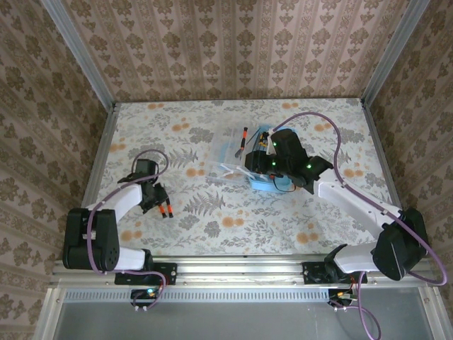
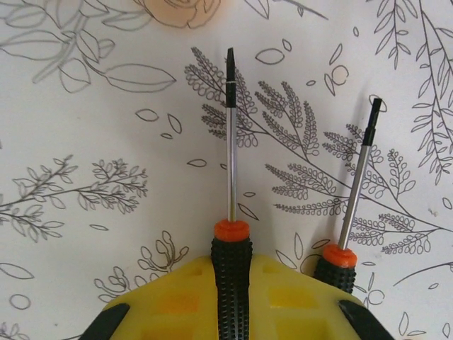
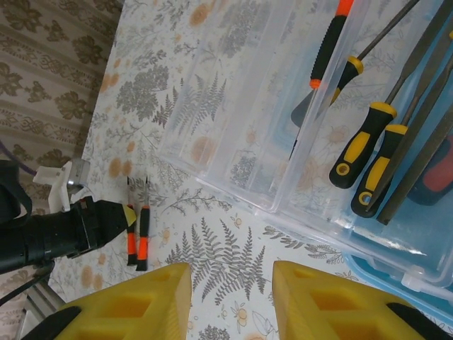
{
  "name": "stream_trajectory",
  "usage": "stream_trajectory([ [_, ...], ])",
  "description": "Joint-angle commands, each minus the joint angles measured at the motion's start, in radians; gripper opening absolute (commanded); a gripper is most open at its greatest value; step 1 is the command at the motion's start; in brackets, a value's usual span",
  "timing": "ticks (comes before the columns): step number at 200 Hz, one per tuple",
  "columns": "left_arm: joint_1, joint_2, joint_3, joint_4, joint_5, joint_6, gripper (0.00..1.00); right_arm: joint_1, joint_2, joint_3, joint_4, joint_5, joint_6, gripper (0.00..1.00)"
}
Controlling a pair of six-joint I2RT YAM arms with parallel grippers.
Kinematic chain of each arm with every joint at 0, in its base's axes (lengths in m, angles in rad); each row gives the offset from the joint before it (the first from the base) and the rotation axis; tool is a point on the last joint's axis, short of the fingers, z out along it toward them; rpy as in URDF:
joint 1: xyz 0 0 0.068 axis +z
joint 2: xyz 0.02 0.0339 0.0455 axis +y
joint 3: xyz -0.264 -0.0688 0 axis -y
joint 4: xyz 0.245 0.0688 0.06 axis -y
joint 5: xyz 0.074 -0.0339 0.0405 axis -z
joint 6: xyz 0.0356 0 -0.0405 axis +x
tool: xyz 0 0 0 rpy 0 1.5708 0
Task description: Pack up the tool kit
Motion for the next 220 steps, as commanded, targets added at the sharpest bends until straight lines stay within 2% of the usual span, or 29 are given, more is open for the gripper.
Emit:
stream_trajectory([
  [1,0.005,-0.050,0.015,-0.052,-0.026,0.029,0.08,0.003,-0.037,-0.006,0.002,0.010,-0.005,0.38],
  [54,-0.002,-0.191,0.098,-0.166,-0.020,0.048,0.06,0.002,-0.057,-0.019,-0.002,0.018,-0.005,0.38],
  [73,-0.035,-0.219,0.177,-0.209,-0.030,0.058,0.06,0.002,-0.066,-0.032,0.002,0.029,-0.005,0.38],
  [96,-0.102,-0.185,0.309,-0.242,-0.034,0.072,0.05,0.000,-0.076,-0.046,0.006,0.040,-0.007,0.39],
  [116,-0.185,-0.093,0.464,-0.251,-0.032,0.104,0.05,-0.005,-0.078,-0.069,0.018,0.046,-0.008,0.39],
  [163,-0.373,0.246,0.900,-0.257,0.014,0.216,0.04,-0.026,-0.128,-0.161,0.069,0.060,0.001,0.45],
  [201,-0.443,0.508,1.206,-0.324,0.085,0.282,0.03,-0.060,-0.176,-0.203,0.049,0.064,0.002,0.47],
  [220,-0.471,0.600,1.318,-0.377,0.070,0.292,0.03,-0.072,-0.194,-0.215,0.036,0.065,-0.003,0.48],
])
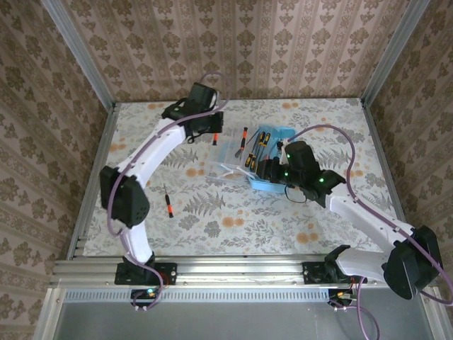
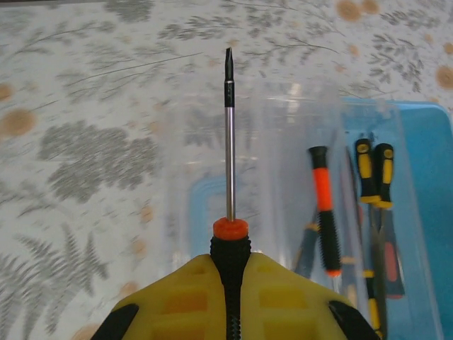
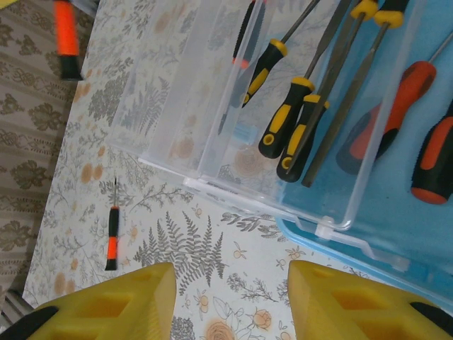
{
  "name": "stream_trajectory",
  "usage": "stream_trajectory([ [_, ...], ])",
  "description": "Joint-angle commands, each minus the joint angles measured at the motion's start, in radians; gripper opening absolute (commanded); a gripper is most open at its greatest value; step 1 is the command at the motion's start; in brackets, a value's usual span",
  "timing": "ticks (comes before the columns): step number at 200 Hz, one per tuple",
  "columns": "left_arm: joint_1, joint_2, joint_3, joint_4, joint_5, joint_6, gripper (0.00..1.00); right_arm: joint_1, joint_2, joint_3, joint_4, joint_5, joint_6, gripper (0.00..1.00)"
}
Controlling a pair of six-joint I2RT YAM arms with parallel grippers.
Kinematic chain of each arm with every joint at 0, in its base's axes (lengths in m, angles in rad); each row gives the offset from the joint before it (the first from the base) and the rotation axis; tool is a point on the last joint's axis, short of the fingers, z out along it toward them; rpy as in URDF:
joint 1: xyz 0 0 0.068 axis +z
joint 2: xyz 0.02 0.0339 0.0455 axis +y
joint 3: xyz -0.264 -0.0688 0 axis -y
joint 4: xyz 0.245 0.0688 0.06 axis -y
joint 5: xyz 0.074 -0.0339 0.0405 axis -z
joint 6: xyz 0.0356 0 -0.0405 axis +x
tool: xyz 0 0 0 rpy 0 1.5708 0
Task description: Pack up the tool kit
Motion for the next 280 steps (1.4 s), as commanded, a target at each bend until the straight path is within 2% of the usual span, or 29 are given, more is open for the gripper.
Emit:
stream_trajectory([
  [1,-0.025,0.084,0.121,-0.112,0.021,0.059,0.03,-0.015,-0.039,-0.021,-0.005,0.031,-0.004,0.48],
  [36,-0.044,0.182,0.214,-0.169,-0.022,0.069,0.02,-0.032,-0.058,-0.029,-0.015,0.027,-0.010,0.48],
  [91,-0.042,0.232,0.235,-0.239,-0.064,0.049,0.06,-0.037,-0.057,-0.020,-0.018,0.017,-0.012,0.48],
  [144,-0.041,0.234,0.233,-0.243,-0.045,0.041,0.24,-0.038,-0.069,-0.018,-0.029,0.024,-0.017,0.50],
  [157,-0.041,0.222,0.238,-0.243,-0.045,0.044,0.37,-0.039,-0.069,-0.019,-0.031,0.027,-0.019,0.51],
  [167,-0.040,0.209,0.239,-0.242,-0.040,0.048,0.39,-0.040,-0.070,-0.021,-0.032,0.031,-0.020,0.51],
  [176,-0.038,0.197,0.239,-0.239,-0.034,0.054,0.46,-0.041,-0.072,-0.023,-0.030,0.032,-0.018,0.52],
  [207,-0.037,0.129,0.229,-0.241,-0.036,0.058,0.49,-0.043,-0.079,-0.019,-0.034,0.032,-0.018,0.53],
  [225,-0.037,0.023,0.140,-0.205,-0.074,0.049,0.52,-0.043,-0.078,-0.030,-0.015,0.023,-0.024,0.56],
  [240,-0.033,-0.113,-0.006,-0.147,-0.125,0.029,0.57,-0.041,-0.068,-0.044,0.016,-0.016,-0.036,0.59],
  [258,-0.015,-0.311,-0.262,-0.050,-0.185,-0.018,0.68,-0.040,-0.060,-0.068,0.052,-0.047,-0.051,0.66],
  [269,0.006,-0.430,-0.419,-0.010,-0.207,-0.055,0.82,-0.041,-0.061,-0.084,0.071,-0.044,-0.053,0.70],
  [280,0.033,-0.540,-0.573,0.019,-0.201,-0.083,0.84,-0.041,-0.063,-0.095,0.081,-0.038,-0.055,0.72],
])
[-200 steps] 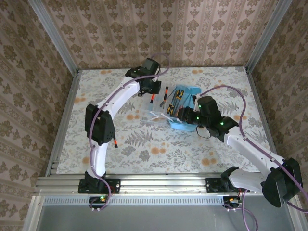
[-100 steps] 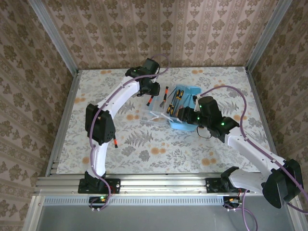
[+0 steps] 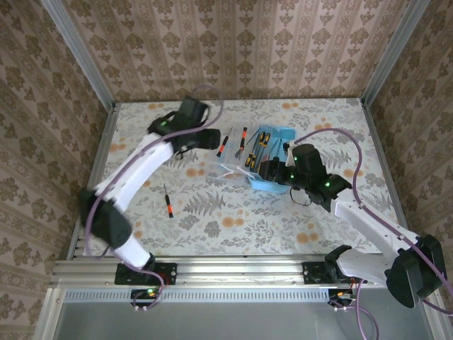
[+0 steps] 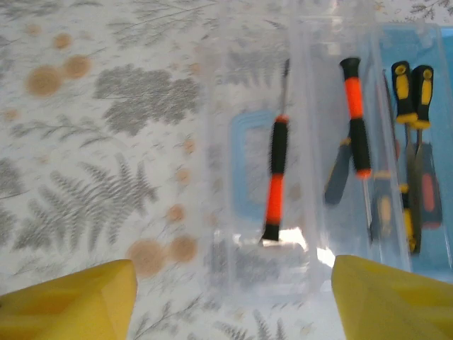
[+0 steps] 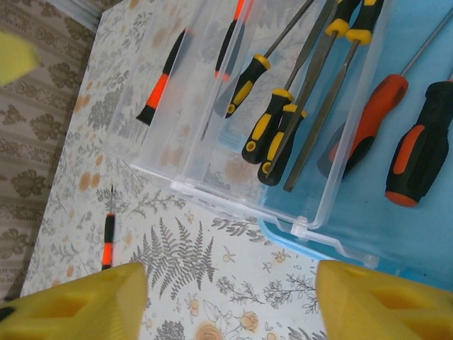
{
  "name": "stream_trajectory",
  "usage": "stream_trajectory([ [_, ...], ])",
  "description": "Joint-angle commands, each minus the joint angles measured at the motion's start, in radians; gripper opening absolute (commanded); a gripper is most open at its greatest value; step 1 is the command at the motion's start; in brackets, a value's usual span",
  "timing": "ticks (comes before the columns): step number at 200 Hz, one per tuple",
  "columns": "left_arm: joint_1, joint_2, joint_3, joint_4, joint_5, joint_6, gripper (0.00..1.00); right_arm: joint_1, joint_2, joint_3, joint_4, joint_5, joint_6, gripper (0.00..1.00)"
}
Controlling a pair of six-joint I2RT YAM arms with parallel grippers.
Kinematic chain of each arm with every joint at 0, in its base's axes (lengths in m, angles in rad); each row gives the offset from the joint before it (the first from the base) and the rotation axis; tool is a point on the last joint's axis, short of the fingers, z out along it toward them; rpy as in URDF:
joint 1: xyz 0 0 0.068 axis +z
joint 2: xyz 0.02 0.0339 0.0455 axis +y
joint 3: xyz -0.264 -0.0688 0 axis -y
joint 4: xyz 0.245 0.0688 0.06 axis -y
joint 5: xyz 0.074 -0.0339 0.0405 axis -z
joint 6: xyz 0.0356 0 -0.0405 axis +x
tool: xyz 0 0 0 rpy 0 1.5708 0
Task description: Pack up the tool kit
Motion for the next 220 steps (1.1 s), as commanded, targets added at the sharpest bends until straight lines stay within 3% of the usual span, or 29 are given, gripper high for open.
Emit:
stream_trajectory([
  [1,0.053,-0.205,-0.267,0.084,-0.068,-0.081,0.84,-0.003,-0.006,-0.031,0.053,-0.019,-0.025,0.72],
  [17,0.093,-0.339,-0.469,0.082,-0.062,-0.140,0.90,-0.003,-0.003,-0.032,0.054,-0.015,-0.033,0.74],
  [46,0.157,-0.478,-0.725,0.027,-0.029,-0.253,0.90,-0.003,0.017,-0.019,0.044,0.001,-0.033,0.75],
  [99,0.221,-0.433,-0.864,0.084,0.030,-0.308,0.85,0.001,0.094,0.012,0.070,-0.067,-0.023,0.77],
  [114,0.233,-0.377,-0.866,0.131,0.068,-0.293,0.78,0.005,0.106,0.018,0.067,-0.070,-0.023,0.77],
  [128,0.238,-0.320,-0.866,0.177,0.079,-0.279,0.60,0.006,0.104,0.014,0.070,-0.060,-0.016,0.77],
  [145,0.251,-0.251,-0.856,0.213,0.096,-0.274,0.45,0.008,0.093,0.014,0.070,-0.059,-0.003,0.77],
  [197,0.274,-0.148,-0.825,0.207,0.059,-0.259,0.39,0.015,0.045,-0.006,0.065,-0.028,0.011,0.77],
  [220,0.288,-0.120,-0.844,0.256,0.087,-0.256,0.28,0.015,0.042,-0.009,0.065,-0.025,0.010,0.77],
])
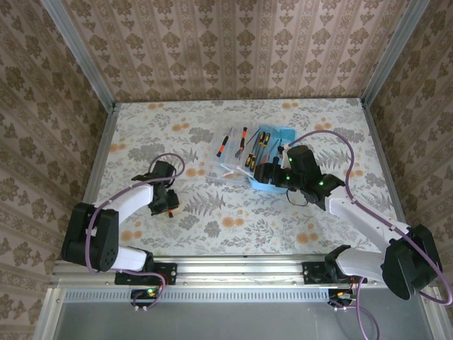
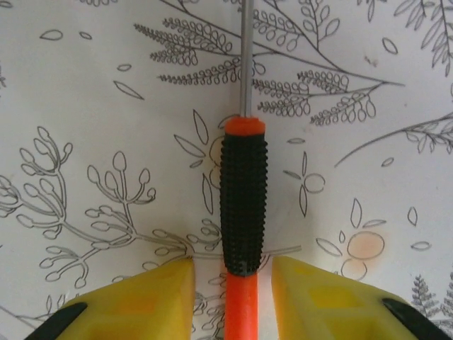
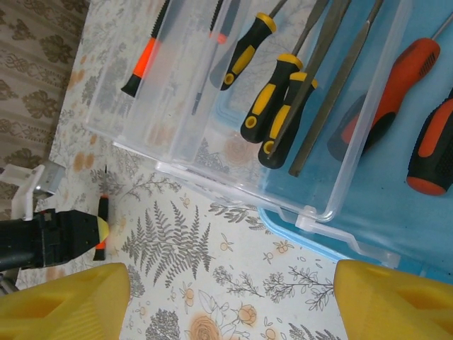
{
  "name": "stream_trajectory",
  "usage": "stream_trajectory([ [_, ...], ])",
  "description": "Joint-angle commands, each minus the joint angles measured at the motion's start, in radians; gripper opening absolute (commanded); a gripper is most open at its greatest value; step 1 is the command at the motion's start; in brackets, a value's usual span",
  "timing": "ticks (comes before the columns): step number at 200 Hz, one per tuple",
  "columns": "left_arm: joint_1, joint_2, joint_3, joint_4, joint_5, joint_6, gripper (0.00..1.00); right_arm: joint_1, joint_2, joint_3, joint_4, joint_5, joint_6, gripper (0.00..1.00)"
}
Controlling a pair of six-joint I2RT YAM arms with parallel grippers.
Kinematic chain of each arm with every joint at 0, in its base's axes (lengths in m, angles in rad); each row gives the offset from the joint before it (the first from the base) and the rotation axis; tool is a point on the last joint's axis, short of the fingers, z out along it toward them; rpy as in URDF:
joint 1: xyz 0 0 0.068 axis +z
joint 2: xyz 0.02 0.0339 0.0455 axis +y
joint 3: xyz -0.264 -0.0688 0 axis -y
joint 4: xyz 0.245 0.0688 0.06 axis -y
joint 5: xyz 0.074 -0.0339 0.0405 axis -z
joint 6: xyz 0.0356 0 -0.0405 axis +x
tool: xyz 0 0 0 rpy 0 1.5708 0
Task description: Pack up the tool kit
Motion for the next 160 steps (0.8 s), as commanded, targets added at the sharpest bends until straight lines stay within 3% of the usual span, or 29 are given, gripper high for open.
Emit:
stream_trajectory([
  [1,0.018,0.028,0.002,0.045,0.019,0.012,0.27,0.007,-0.020,0.008,0.017,0.019,0.007,0.77],
  [34,0.021,0.031,0.013,0.048,0.025,0.029,0.15,0.009,-0.023,0.009,0.025,0.010,0.007,0.76],
  [96,0.009,-0.128,0.121,-0.066,0.042,0.072,0.15,0.009,-0.036,-0.015,0.034,0.023,0.005,0.76],
  [128,-0.035,-0.121,0.313,-0.143,0.029,0.123,0.14,0.007,-0.041,-0.020,0.034,0.031,-0.002,0.76],
  [160,-0.120,0.045,0.617,-0.203,0.026,0.201,0.14,0.007,-0.047,-0.024,0.031,0.039,-0.004,0.76],
])
